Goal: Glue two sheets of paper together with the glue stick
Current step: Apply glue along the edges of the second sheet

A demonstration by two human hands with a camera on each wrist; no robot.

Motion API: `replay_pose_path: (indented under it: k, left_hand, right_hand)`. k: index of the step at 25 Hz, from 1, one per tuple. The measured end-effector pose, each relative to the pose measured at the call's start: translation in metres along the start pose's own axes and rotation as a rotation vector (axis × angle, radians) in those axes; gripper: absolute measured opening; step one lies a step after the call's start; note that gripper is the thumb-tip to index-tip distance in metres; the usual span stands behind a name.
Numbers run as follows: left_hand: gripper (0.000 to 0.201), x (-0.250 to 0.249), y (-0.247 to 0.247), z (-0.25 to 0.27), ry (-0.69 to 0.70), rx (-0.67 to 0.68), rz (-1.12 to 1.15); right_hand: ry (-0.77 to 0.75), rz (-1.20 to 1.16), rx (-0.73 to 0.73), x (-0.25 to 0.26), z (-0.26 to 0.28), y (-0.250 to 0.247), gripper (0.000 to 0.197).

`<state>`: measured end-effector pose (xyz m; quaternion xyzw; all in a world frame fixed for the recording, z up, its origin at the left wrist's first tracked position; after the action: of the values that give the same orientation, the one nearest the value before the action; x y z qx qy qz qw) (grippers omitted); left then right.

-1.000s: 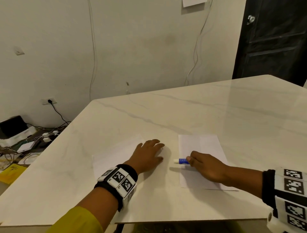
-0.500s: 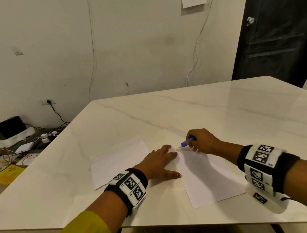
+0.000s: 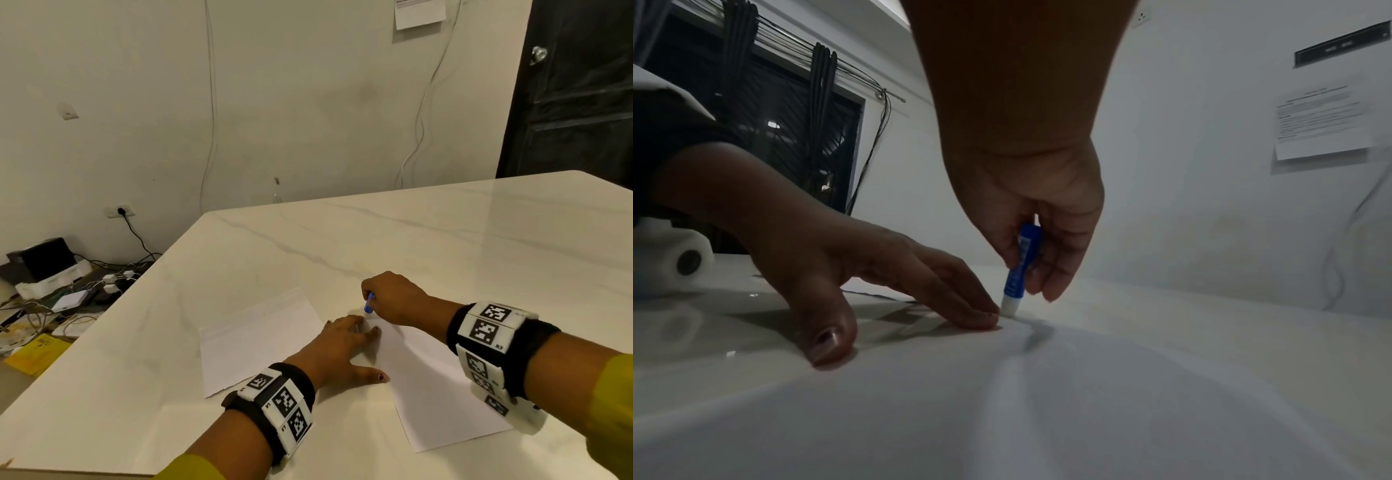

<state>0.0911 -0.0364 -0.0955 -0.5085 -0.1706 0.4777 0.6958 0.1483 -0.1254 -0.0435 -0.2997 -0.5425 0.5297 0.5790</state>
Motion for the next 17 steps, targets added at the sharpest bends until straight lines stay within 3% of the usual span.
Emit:
replay_pose_path:
  k: [17]
  left_hand:
    - [0.081,-0.0003,0.0013,0.0017,0.018,-0.037,-0.062]
  right_hand:
    - [0.012,0.102,0.031,0.0076,0.0071,0.0025,0.029]
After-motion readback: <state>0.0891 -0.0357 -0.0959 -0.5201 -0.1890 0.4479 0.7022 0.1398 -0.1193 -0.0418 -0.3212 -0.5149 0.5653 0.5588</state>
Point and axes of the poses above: each hand's wrist, its own z-axis away from the middle knuckle, its own y-axis out of the palm, x = y × z, the point moved 8 cm from there along -z, towards the middle knuckle, and after that the axes turned 8 degrees about x, right-handed, at the moved point
